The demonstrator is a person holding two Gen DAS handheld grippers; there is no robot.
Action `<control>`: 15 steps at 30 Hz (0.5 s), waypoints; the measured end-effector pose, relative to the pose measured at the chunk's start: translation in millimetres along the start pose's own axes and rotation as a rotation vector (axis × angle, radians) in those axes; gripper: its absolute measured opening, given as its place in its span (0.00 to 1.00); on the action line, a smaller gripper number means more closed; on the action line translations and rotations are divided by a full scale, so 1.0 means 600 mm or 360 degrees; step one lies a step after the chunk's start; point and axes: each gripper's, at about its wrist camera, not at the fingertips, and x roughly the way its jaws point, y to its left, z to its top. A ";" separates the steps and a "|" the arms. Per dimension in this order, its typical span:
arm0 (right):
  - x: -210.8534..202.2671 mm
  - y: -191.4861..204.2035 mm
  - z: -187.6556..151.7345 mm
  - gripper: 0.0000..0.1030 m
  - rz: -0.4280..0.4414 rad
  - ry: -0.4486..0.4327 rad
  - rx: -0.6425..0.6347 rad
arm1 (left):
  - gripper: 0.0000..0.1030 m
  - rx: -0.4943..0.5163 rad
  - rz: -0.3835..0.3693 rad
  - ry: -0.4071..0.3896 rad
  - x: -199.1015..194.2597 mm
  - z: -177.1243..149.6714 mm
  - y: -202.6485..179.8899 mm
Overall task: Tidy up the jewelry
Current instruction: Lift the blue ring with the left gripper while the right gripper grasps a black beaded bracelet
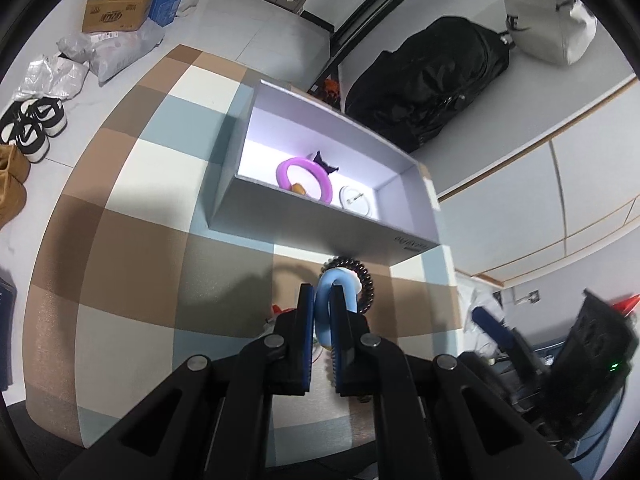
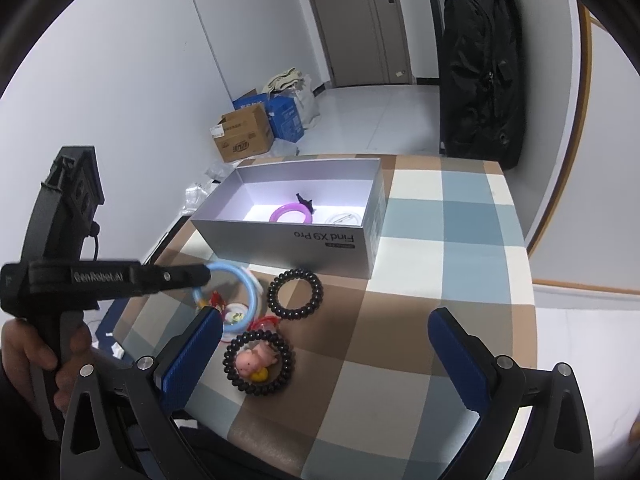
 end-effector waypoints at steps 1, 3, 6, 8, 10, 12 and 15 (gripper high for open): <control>0.002 0.001 -0.001 1.00 0.0006 0.0015 -0.0002 | 0.03 -0.0013 -0.0021 -0.0004 -0.002 0.000 0.000; 0.008 0.003 -0.003 1.00 0.0030 0.0055 0.0001 | 0.03 -0.0022 -0.0034 -0.0017 -0.007 0.002 -0.001; 0.019 0.006 -0.010 1.00 0.0118 0.0126 0.0028 | 0.03 -0.0028 -0.0053 -0.0030 -0.009 0.004 -0.004; 0.026 0.012 -0.014 1.00 0.0159 0.0165 0.0016 | 0.03 -0.0039 -0.0075 -0.0044 -0.014 0.004 -0.004; 0.036 0.020 -0.020 1.00 0.0210 0.0218 0.0000 | 0.03 -0.0042 -0.0085 -0.0062 -0.021 0.005 -0.004; 0.047 0.027 -0.028 1.00 0.0249 0.0273 -0.0013 | 0.03 -0.0042 -0.0101 -0.0082 -0.029 0.006 -0.004; 0.064 0.038 -0.035 0.95 0.0250 0.0329 -0.0044 | 0.03 -0.0038 -0.0113 -0.0109 -0.039 0.008 -0.006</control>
